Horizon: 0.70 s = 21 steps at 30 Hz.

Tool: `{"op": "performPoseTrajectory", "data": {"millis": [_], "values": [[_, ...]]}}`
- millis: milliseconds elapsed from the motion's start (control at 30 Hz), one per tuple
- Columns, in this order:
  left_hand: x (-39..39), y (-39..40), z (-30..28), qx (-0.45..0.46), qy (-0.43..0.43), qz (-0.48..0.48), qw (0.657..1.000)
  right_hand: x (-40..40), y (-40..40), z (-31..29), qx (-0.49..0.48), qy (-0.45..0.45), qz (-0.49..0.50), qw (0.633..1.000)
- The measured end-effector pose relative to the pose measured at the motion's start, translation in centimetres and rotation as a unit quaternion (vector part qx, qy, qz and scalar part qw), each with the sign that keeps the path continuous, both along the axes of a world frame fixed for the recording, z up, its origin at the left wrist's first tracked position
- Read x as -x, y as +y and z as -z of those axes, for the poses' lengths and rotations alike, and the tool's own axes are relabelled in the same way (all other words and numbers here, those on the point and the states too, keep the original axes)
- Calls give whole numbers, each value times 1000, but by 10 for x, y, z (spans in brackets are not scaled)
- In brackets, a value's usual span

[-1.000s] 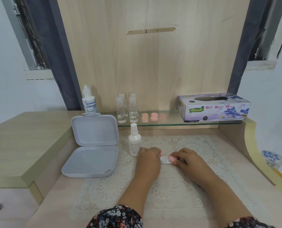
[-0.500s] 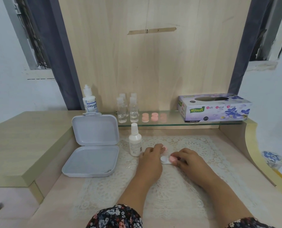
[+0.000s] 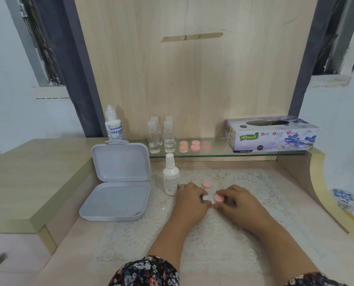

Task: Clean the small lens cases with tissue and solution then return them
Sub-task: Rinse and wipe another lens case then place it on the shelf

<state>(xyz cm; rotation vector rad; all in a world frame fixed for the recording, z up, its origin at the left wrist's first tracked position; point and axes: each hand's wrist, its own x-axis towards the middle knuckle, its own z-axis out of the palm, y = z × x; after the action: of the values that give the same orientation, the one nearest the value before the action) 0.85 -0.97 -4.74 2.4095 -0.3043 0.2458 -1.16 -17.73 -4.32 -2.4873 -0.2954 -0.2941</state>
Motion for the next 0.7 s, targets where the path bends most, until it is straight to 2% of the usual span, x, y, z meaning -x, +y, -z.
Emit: {"op": "performPoseTrajectory", "data": {"millis": [267, 700], "values": [[1, 0, -1, 6, -19, 0, 1000, -4, 4, -1, 27, -28, 18, 999], [-2, 0, 1, -12, -21, 10, 1000, -8, 8, 1, -15, -1, 14, 1000]]}}
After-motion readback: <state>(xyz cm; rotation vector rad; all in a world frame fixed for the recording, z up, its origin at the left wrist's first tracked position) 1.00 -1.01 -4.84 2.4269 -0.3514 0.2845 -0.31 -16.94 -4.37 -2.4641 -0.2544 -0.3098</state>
